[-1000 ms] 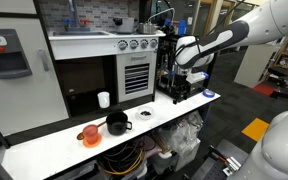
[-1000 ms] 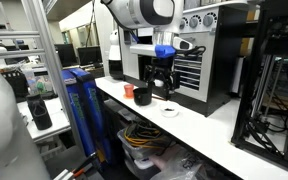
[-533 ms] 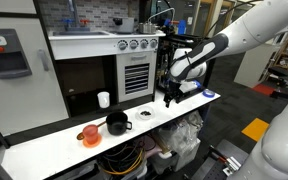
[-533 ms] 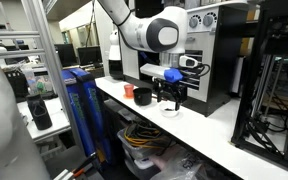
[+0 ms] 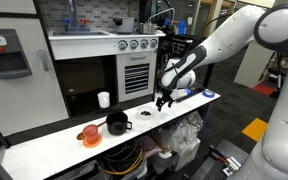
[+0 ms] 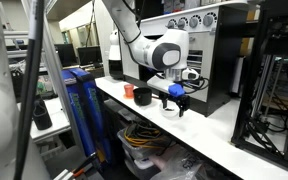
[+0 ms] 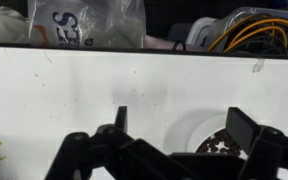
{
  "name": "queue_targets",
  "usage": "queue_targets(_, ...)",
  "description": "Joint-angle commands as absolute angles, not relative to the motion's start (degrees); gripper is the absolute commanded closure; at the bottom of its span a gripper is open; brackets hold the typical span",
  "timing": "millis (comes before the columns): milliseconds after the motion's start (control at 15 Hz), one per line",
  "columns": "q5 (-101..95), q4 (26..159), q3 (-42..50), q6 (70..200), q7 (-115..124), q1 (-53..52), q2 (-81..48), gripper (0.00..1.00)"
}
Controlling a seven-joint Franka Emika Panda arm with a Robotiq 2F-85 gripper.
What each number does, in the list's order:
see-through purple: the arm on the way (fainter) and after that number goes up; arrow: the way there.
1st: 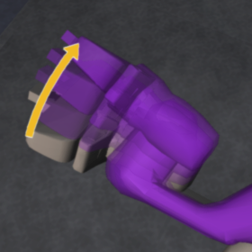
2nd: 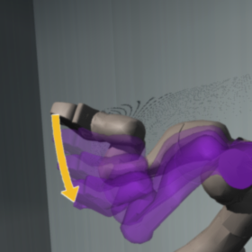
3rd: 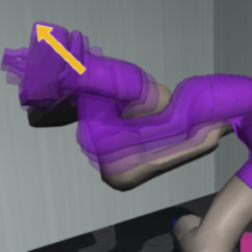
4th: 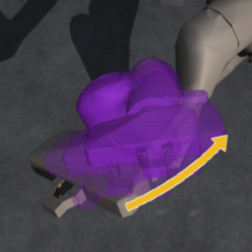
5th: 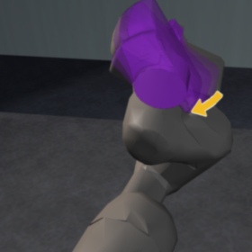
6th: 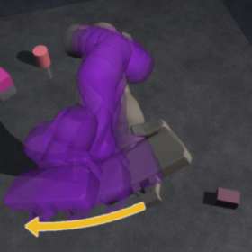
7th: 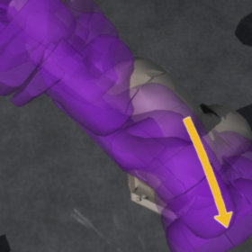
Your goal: Pour the contents in the white bowl on the right into the black pot
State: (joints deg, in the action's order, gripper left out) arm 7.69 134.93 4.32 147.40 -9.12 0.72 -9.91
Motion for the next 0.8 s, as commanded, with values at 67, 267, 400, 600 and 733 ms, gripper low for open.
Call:
queue_targets(67, 7.9, 128.3, 2.5, 148.4, -9.1, 2.2, -14.6, 0.0)
queue_targets(267, 8.2, 125.0, 2.1, 148.2, -9.6, 2.7, -17.7, 0.0)
queue_targets(400, 8.7, 122.9, 1.6, 148.1, -10.2, 3.2, -19.8, 0.0)
queue_targets(600, 8.7, 120.1, 0.8, 148.5, -10.1, 3.6, -23.1, 0.0)
queue_targets(733, 8.5, 118.5, 0.3, 148.5, -9.8, 3.9, -24.9, 0.0)
